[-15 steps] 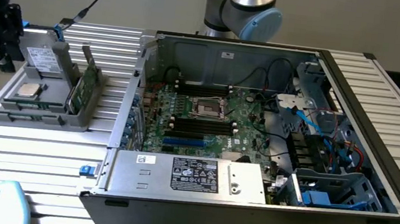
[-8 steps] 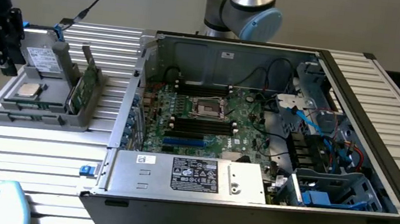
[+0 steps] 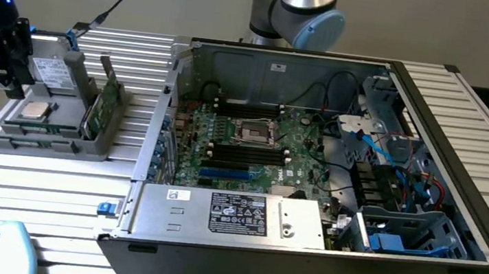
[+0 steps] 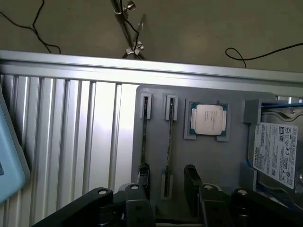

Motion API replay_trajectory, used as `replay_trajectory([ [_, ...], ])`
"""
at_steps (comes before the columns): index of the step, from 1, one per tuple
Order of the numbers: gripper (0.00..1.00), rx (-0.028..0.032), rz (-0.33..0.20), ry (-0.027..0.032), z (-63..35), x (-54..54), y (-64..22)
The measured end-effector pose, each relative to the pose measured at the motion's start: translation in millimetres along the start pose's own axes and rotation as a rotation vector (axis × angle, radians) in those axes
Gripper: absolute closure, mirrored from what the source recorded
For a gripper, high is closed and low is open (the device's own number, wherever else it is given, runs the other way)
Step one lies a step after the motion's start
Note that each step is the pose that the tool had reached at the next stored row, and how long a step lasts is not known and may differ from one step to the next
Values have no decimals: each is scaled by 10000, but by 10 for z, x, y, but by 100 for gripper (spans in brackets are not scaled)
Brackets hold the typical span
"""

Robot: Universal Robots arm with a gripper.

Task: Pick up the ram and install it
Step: 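Pick up the ram and move it above insertion slot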

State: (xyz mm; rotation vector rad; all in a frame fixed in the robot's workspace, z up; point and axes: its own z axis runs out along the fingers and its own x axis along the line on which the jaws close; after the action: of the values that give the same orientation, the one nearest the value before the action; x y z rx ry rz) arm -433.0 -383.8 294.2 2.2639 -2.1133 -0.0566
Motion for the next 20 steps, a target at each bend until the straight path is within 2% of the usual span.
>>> replay_trajectory([
  [7, 57, -8, -148, 10, 115, 31, 1],
  [15, 57, -31, -263, 13, 195, 150, 16],
  [20, 57, -31, -372, 20, 280, 225, 17],
])
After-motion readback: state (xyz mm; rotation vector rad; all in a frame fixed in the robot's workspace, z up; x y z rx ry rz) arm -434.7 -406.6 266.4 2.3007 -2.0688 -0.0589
